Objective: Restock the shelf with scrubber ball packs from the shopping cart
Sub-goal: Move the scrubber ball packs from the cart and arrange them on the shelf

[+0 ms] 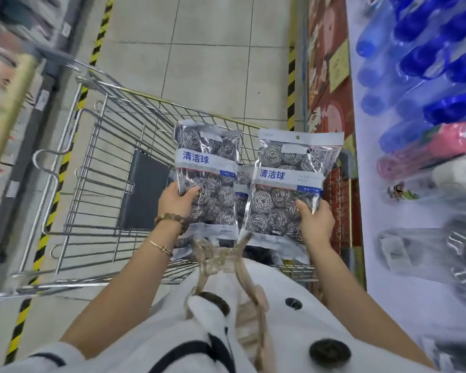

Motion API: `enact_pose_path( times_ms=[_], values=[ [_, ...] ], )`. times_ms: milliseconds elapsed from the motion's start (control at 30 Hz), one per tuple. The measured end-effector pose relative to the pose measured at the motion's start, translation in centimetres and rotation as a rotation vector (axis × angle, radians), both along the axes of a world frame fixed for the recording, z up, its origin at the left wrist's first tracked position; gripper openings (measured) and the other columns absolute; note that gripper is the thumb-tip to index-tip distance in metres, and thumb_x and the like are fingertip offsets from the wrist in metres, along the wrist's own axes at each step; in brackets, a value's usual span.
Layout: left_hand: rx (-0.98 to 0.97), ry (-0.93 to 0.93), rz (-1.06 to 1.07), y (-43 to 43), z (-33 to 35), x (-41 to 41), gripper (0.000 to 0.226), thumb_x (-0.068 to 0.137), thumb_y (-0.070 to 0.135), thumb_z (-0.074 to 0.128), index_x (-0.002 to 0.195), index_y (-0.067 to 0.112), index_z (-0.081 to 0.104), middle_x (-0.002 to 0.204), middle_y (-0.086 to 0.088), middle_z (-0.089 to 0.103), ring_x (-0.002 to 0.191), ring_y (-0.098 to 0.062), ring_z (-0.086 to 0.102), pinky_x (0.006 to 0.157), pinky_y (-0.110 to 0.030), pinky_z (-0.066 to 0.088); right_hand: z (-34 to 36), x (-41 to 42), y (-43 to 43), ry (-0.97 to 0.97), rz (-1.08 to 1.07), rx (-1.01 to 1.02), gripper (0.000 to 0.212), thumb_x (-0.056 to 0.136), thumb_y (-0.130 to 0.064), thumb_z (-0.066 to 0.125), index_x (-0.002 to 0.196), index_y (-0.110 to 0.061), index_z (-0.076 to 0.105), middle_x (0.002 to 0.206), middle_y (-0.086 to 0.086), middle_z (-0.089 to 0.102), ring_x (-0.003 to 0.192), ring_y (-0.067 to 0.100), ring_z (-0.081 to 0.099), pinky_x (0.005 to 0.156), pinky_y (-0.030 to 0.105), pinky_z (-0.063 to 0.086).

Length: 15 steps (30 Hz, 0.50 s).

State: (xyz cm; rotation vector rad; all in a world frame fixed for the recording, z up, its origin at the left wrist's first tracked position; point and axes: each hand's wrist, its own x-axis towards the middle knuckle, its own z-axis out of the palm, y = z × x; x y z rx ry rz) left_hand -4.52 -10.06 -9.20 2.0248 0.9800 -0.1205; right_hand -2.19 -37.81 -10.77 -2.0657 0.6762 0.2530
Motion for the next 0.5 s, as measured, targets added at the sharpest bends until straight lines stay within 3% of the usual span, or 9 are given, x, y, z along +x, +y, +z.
enact_pose_path(
  times_ms=[67, 233, 367, 500],
  values=[
    [-0.005, -0.024, -0.014, -0.1, 0.3, -0.1, 0.022, 0.08, 0.031, 0.066, 0.082, 0.01, 0.061, 0.079, -0.007, 0.064, 0.073, -0.024, 0.058, 0.075, -0.04, 0.052, 0.2, -0.1, -0.1, -0.028, 0.005, 0.025, 0.018, 0.088, -0.025, 0.064, 0.1, -0.015, 0.056, 0.083, -0.007, 0.056, 0.07, 0.009, 0.054, 0.061, 0.025, 0.037],
    [-0.041, -0.057, -0.065, 0.5, 0.8, -0.5, 0.015, 0.082, 0.029, 0.064, 0.073, 0.018, 0.058, 0.071, -0.001, 0.06, 0.068, -0.021, 0.055, 0.073, -0.039, 0.05, 1.0, -0.8, -0.3, -0.085, -0.006, 0.026, 0.018, 0.089, -0.024, 0.062, 0.102, -0.014, 0.057, 0.088, -0.002, 0.059, 0.077, 0.015, 0.055, 0.07, 0.029, 0.039],
    [-0.056, -0.087, -0.127, 1.9, 1.2, -0.1, 0.022, 0.083, 0.028, 0.062, 0.078, 0.007, 0.059, 0.072, -0.006, 0.06, 0.066, -0.021, 0.054, 0.07, -0.038, 0.049, 1.4, -1.4, -0.1, -0.145, -0.072, 0.102, 0.009, 0.09, -0.019, 0.06, 0.098, -0.015, 0.057, 0.091, 0.002, 0.062, 0.081, 0.017, 0.057, 0.077, 0.035, 0.046],
    [-0.121, -0.119, -0.143, 3.2, 1.9, -0.1, 0.016, 0.083, 0.028, 0.062, 0.071, 0.021, 0.055, 0.077, -0.007, 0.064, 0.072, -0.027, 0.061, 0.074, -0.046, 0.053, 2.2, -2.7, 0.4, -0.184, -0.135, 0.082, 0.008, 0.09, -0.019, 0.059, 0.09, -0.012, 0.055, 0.089, 0.005, 0.061, 0.082, 0.02, 0.056, 0.08, 0.039, 0.046]
  ],
)
